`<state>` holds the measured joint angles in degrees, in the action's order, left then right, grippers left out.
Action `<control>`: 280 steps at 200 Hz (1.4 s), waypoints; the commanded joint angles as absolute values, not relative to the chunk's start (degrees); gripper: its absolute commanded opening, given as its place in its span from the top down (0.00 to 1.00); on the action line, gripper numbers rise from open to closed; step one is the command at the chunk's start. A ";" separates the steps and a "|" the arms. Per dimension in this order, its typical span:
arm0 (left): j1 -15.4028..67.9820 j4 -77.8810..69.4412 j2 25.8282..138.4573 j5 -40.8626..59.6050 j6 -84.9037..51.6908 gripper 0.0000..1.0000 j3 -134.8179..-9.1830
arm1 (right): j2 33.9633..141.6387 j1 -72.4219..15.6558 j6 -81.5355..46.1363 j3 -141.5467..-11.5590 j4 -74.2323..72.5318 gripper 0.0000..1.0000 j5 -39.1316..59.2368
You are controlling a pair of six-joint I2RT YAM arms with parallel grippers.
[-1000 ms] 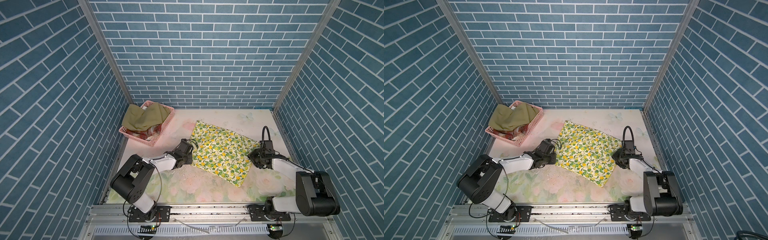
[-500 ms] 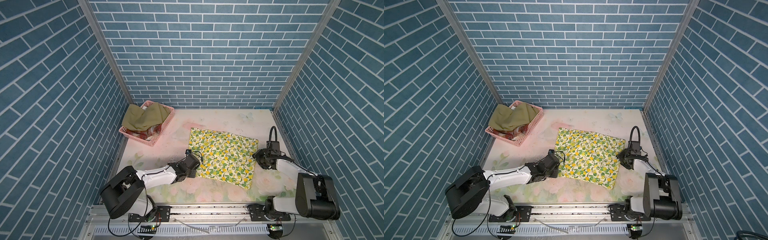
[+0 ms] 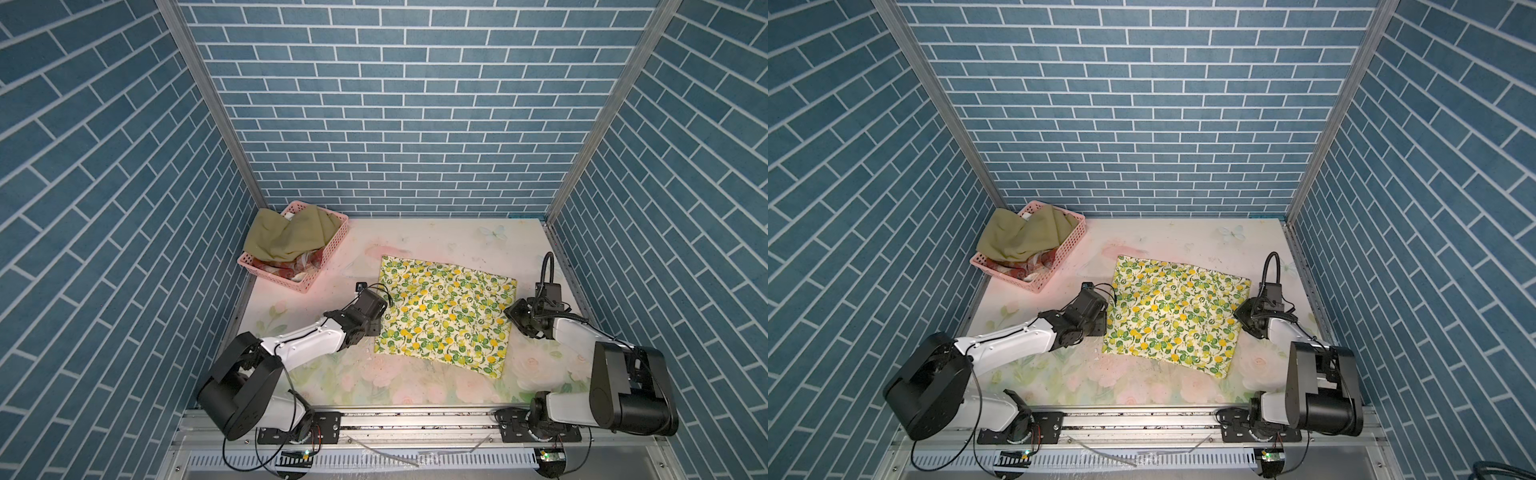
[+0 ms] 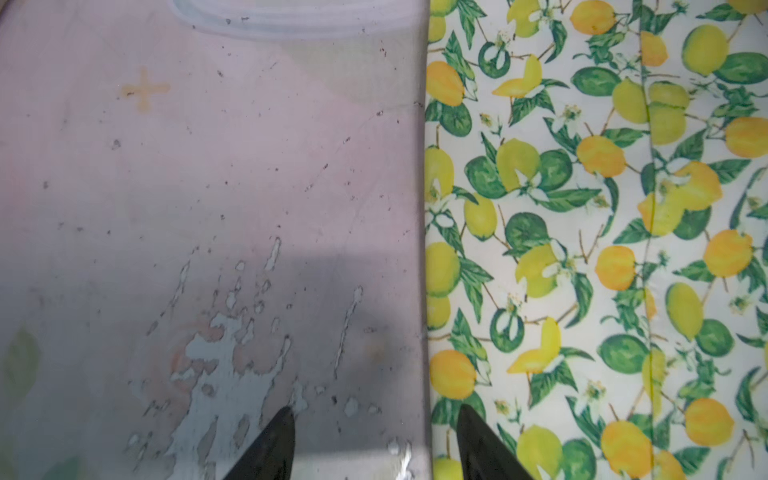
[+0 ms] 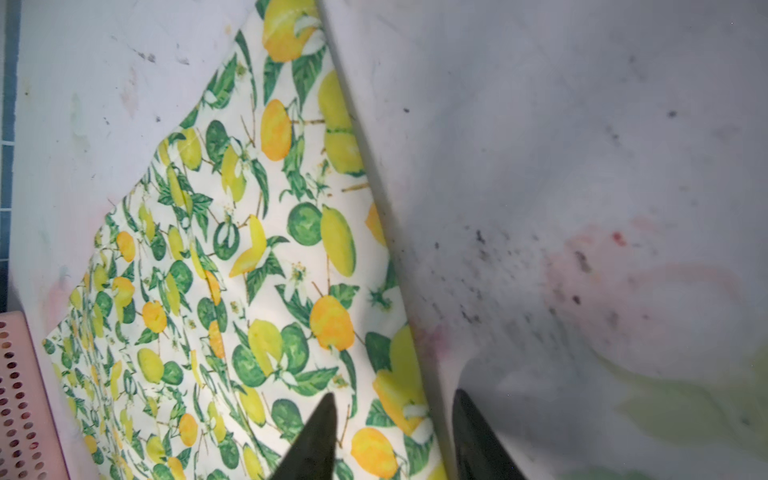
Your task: Fold and stack the skirts
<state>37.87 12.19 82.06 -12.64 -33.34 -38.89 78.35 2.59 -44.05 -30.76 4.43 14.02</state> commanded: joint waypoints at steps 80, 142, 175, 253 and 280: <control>34.82 4.88 93.29 -4.79 -31.29 0.39 -40.21 | 73.57 -1.42 -39.84 -35.26 10.45 1.00 10.99; 34.10 -0.20 95.02 -2.49 -32.19 0.42 -36.25 | 71.25 -15.83 -43.15 -47.02 21.73 1.00 -0.25; 33.81 -3.31 95.48 -0.73 -32.38 0.49 -33.33 | 76.15 -25.76 -46.66 -55.95 23.91 1.00 -6.13; 32.46 -9.78 93.21 1.96 -33.37 0.50 -25.87 | 101.01 -47.63 -58.12 -81.81 21.36 1.00 -17.83; 32.51 -10.26 92.42 2.28 -33.56 0.50 -24.92 | 105.35 -49.22 -58.35 -85.51 18.60 1.00 -15.00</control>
<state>32.60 -22.02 90.04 -1.50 -31.75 -28.95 103.31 -48.71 -54.28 -81.58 20.95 -13.96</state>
